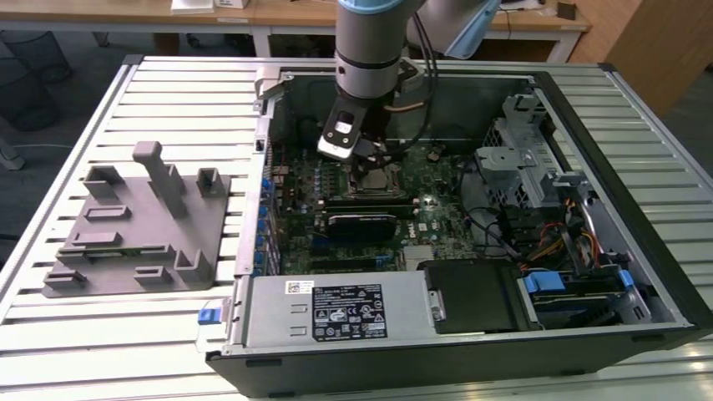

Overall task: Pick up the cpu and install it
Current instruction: 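Close the cpu cover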

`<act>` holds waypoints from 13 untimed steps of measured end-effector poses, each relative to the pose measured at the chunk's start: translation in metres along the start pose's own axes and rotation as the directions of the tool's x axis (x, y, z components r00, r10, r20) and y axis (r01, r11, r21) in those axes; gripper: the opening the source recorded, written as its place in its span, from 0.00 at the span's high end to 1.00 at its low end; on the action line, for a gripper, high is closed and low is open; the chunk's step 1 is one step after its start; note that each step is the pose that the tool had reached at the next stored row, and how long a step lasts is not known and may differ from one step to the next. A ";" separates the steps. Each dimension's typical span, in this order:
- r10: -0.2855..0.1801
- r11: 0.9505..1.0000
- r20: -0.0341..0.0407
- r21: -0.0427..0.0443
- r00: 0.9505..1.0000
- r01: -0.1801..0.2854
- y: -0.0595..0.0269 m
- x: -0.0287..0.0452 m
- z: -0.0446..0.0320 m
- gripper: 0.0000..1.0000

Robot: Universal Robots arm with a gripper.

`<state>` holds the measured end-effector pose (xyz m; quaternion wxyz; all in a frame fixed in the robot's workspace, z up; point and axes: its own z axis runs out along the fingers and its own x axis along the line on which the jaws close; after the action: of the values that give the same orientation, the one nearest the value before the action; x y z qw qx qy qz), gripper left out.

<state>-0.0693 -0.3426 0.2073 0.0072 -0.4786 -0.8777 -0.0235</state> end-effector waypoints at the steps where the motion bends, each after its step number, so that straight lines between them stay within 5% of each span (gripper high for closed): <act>1: 0.000 1.000 0.000 0.000 1.000 0.000 0.0000 0.0000 0.0010 0.89; 13: 0.001 1.000 0.000 0.000 1.000 -0.001 -0.0001 -0.0004 0.0082 0.89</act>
<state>-0.0690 -0.3426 0.1991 0.0072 -0.4790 -0.8775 -0.0233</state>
